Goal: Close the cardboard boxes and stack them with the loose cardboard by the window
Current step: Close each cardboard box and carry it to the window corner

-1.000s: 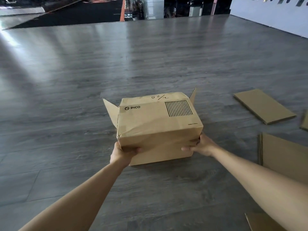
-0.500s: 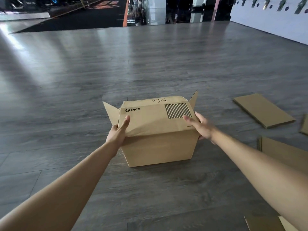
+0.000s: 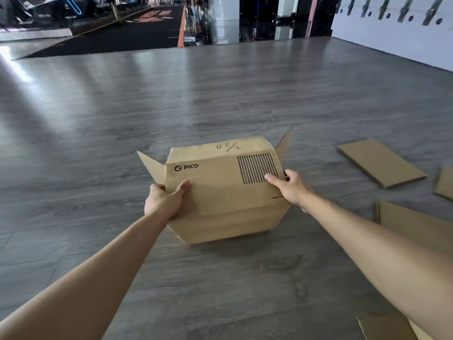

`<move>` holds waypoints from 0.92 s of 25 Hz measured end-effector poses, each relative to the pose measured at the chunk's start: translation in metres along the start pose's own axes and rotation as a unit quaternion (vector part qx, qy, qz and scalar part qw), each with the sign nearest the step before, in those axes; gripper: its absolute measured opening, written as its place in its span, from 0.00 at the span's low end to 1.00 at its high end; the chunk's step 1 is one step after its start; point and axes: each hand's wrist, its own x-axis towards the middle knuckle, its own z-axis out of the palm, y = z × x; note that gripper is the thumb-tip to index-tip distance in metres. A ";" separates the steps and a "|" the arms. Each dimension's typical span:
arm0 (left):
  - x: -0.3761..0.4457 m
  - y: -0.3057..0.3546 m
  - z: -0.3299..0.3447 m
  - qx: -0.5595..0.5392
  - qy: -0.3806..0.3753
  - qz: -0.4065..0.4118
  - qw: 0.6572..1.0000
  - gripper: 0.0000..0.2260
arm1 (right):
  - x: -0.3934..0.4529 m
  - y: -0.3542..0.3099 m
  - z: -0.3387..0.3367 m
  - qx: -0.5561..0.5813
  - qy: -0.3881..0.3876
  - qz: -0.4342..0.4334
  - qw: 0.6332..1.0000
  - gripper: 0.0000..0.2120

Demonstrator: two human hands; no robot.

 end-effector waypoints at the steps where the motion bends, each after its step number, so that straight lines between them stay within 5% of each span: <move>1: 0.000 0.000 -0.002 -0.009 -0.003 0.013 1.000 0.32 | -0.001 -0.006 -0.002 0.017 0.003 -0.015 1.000 0.49; 7: 0.000 -0.002 -0.003 -0.122 0.012 0.055 0.991 0.28 | 0.005 -0.017 -0.005 0.052 0.028 -0.112 0.992 0.32; 13: -0.004 -0.027 0.019 -0.106 0.010 0.043 0.993 0.26 | -0.007 0.023 0.020 -0.027 0.069 -0.091 0.993 0.28; 18: -0.005 -0.063 0.050 -0.075 0.008 0.015 0.997 0.19 | -0.023 0.060 0.047 -0.040 0.120 -0.054 0.991 0.22; 23: -0.001 -0.089 0.070 -0.022 -0.044 -0.007 0.999 0.14 | -0.017 0.083 0.070 -0.020 0.095 0.092 0.991 0.14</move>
